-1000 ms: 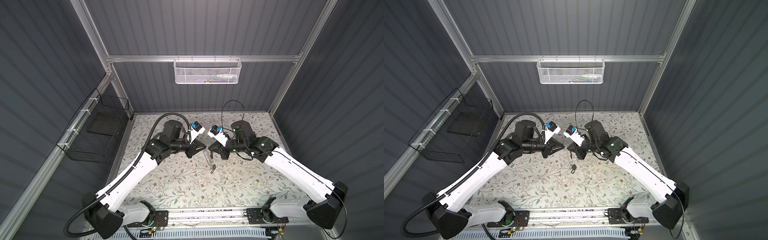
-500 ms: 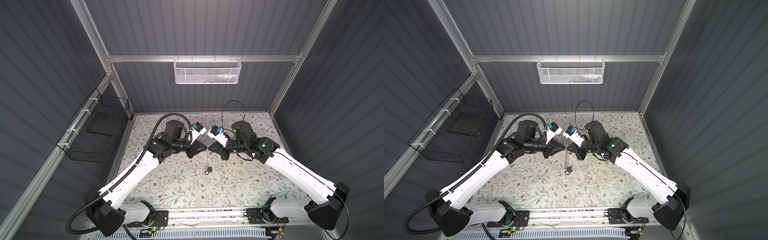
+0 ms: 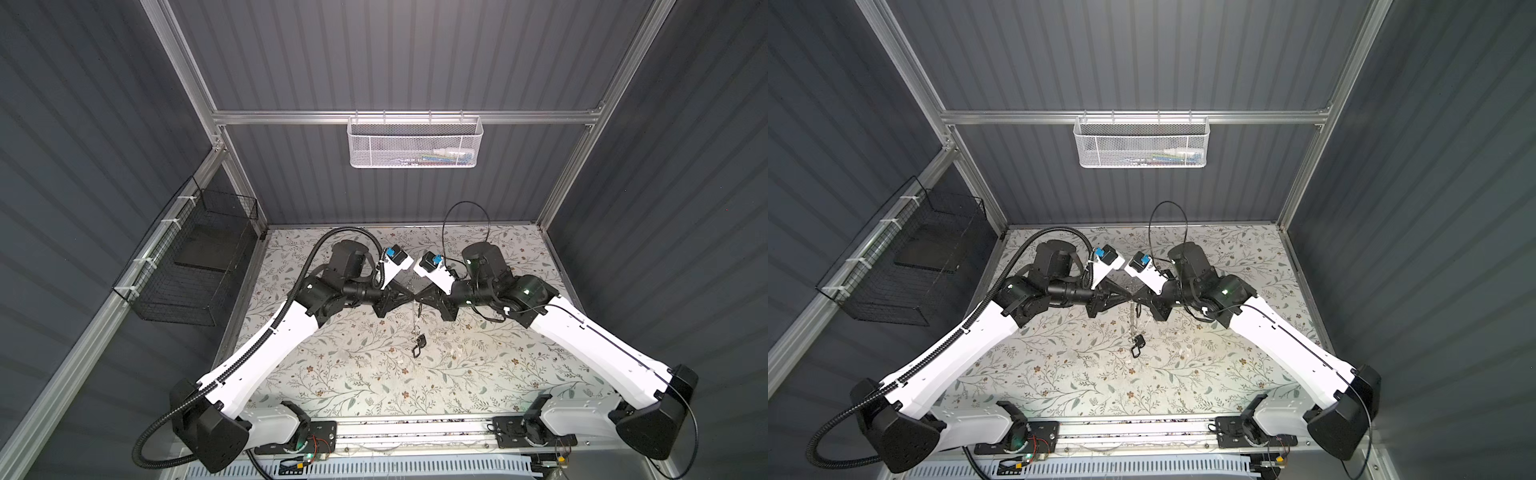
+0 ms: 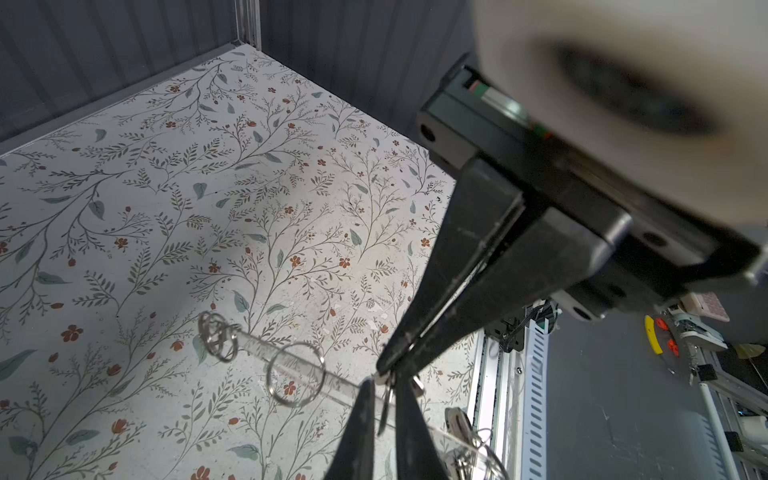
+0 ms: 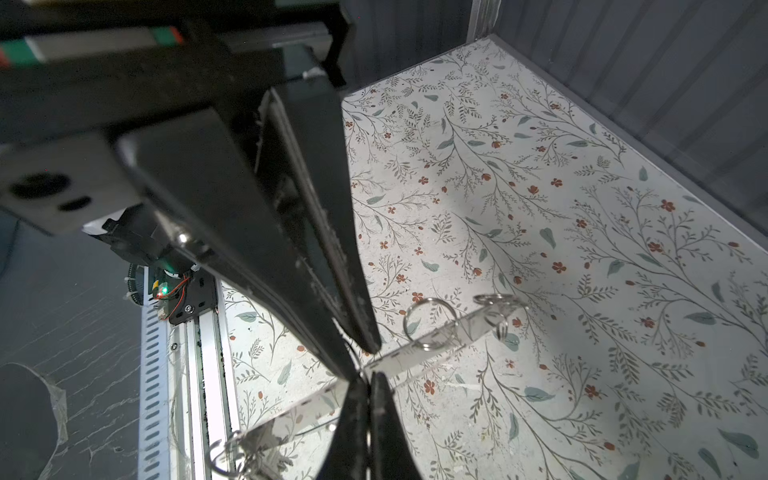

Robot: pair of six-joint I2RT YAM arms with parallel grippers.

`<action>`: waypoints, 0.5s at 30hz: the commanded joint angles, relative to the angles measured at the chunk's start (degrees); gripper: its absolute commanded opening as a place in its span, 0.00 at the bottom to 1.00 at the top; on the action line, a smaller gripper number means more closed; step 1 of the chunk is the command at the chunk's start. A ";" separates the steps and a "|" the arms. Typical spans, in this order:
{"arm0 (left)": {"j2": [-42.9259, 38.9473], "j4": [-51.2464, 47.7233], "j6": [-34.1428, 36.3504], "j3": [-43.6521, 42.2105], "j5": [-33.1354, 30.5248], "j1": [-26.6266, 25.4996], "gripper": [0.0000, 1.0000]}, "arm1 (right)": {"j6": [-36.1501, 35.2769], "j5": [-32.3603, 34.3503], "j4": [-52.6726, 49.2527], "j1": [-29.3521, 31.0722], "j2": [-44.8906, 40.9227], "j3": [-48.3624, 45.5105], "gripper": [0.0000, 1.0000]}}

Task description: Put the keys on the keyring

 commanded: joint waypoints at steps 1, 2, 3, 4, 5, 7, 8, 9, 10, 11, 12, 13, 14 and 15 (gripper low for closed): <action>0.84 -1.36 1.25 1.16 1.63 -0.12 0.12 | -0.01 -0.84 1.89 0.26 -1.31 1.15 0.02; 0.96 -1.64 1.35 1.25 1.62 -0.11 0.12 | 0.00 -0.74 1.89 0.23 -1.37 1.08 0.02; 1.06 -1.76 1.35 1.25 1.67 -0.12 0.12 | 0.00 -0.82 1.97 0.23 -1.35 1.12 0.02; 1.15 -1.75 1.36 1.17 1.94 -0.11 0.12 | 0.04 -0.90 2.02 0.23 -1.51 1.05 0.02; 1.23 -1.79 1.35 1.21 2.26 -0.12 0.12 | 0.12 -0.94 2.21 0.23 -1.56 0.97 0.02; 1.49 -2.02 1.45 1.42 2.58 -0.12 0.12 | 0.05 -0.87 2.37 0.25 -1.73 0.82 0.01; 1.62 -2.21 1.59 1.50 2.60 -0.12 0.12 | 0.12 -0.89 2.53 0.23 -1.78 0.79 0.01; 1.76 -2.35 1.71 1.52 2.57 -0.12 0.11 | 0.06 -0.99 2.59 0.23 -1.86 0.63 0.01; 1.85 -2.26 1.69 1.47 2.66 -0.09 0.10 | 0.10 -1.28 2.66 0.24 -1.91 0.63 0.01; 1.85 -2.09 1.62 1.49 2.74 -0.12 0.07 | 0.17 -1.36 2.70 0.23 -1.95 0.66 0.01; 1.85 -2.02 1.63 1.51 2.87 -0.11 0.04 | 0.22 -1.46 2.62 0.23 -1.95 0.63 0.01; 1.76 -1.68 1.40 1.45 2.88 -0.12 0.02 | 0.15 -1.44 2.59 0.23 -1.82 0.62 0.01; 1.61 -1.32 1.21 1.36 2.90 -0.12 0.00 | 0.15 -1.48 2.60 0.23 -1.86 0.65 0.01; 1.47 -0.93 1.03 1.27 2.65 -0.12 0.00 | 0.16 -1.44 2.63 0.23 -1.89 0.64 0.01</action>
